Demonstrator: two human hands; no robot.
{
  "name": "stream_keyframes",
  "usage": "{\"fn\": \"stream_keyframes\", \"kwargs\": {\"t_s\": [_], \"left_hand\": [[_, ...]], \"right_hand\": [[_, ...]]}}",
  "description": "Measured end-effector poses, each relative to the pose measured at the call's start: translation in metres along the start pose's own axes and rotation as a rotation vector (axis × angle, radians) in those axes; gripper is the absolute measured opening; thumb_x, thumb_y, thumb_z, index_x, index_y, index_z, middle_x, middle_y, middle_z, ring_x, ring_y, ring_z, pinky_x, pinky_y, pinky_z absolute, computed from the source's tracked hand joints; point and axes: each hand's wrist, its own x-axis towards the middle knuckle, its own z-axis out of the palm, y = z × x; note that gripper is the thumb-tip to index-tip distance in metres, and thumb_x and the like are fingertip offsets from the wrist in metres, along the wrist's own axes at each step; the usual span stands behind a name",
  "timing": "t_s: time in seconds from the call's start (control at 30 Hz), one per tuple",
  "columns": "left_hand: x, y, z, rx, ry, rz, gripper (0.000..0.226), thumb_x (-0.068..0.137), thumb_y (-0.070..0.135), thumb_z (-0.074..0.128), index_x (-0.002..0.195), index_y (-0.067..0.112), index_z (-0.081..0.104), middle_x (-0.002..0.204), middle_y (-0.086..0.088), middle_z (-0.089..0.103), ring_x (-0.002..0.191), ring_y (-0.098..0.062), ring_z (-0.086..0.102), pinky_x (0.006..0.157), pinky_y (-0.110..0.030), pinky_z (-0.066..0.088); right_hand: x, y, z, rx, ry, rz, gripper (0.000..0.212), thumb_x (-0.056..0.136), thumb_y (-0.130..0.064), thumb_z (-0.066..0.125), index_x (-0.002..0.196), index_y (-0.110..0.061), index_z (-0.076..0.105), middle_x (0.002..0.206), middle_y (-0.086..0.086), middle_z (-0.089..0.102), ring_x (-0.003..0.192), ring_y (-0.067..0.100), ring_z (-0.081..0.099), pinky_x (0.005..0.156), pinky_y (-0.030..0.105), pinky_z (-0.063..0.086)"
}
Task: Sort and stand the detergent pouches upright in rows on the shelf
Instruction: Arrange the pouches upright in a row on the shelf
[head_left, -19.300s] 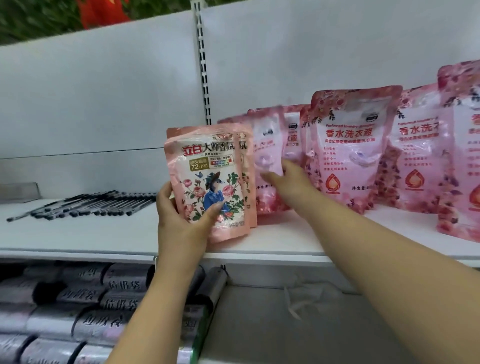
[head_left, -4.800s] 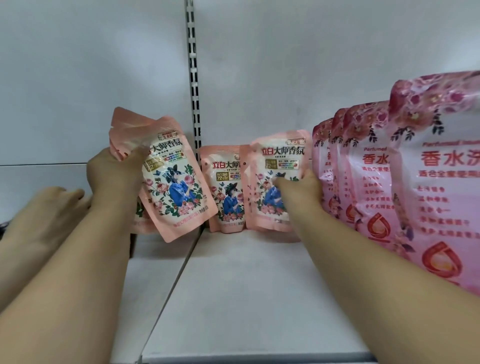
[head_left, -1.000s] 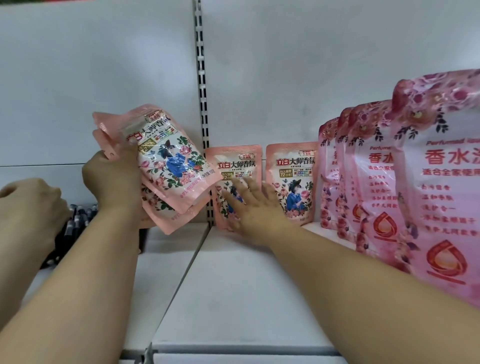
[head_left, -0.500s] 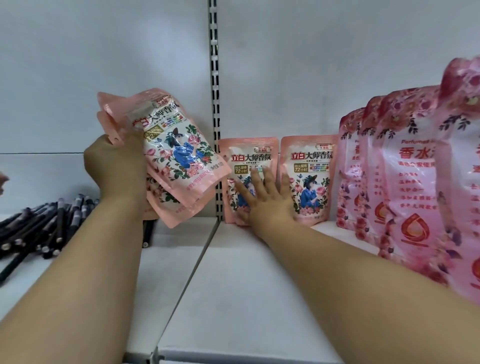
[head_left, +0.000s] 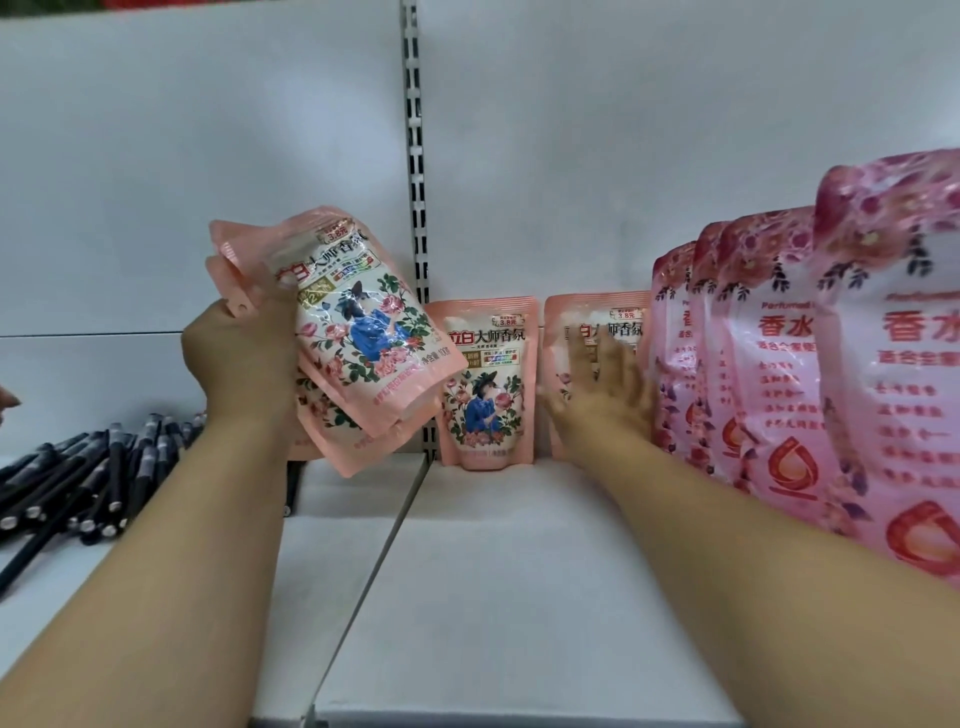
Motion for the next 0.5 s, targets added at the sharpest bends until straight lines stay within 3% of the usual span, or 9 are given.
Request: {"fn": "stream_keyframes", "kwargs": {"t_s": [0.2,0.4,0.5], "left_hand": [[-0.0069,-0.0014,0.0028,0.045,-0.052,0.009,0.032,0.077,0.039,0.068,0.058,0.02,0.051,0.065,0.005,0.054,0.069,-0.017,0.051,0.066,-0.029,0.041],[-0.0071,0.0029,0.0069,0.04,-0.074,0.021,0.03,0.079,0.037,0.068,0.058,0.021,0.052,0.064,0.006,0.055,0.06,-0.011,0.05,0.063,-0.027,0.041],[-0.0093,0.0028,0.0075,0.065,-0.079,0.034,0.033,0.08,0.038,0.066,0.057,0.02,0.049,0.063,0.004,0.053,0.06,-0.012,0.048,0.06,-0.026,0.039]], "right_hand": [[0.0057,0.0082,0.0104,-0.081,-0.066,0.015,0.063,0.096,-0.051,0.02,0.14,-0.037,-0.024,0.147,0.008,-0.037,0.136,0.027,-0.031,0.11,0.048,-0.016],[0.0086,0.0034,0.0098,-0.225,-0.013,0.059,0.058,0.096,-0.053,0.01,0.14,-0.037,-0.025,0.151,0.007,-0.029,0.14,0.029,-0.022,0.109,0.056,-0.01],[0.0062,0.0065,0.0082,-0.237,0.004,0.086,0.061,0.097,-0.05,0.015,0.142,-0.033,-0.023,0.152,0.007,-0.026,0.141,0.028,-0.019,0.11,0.055,-0.009]]}}
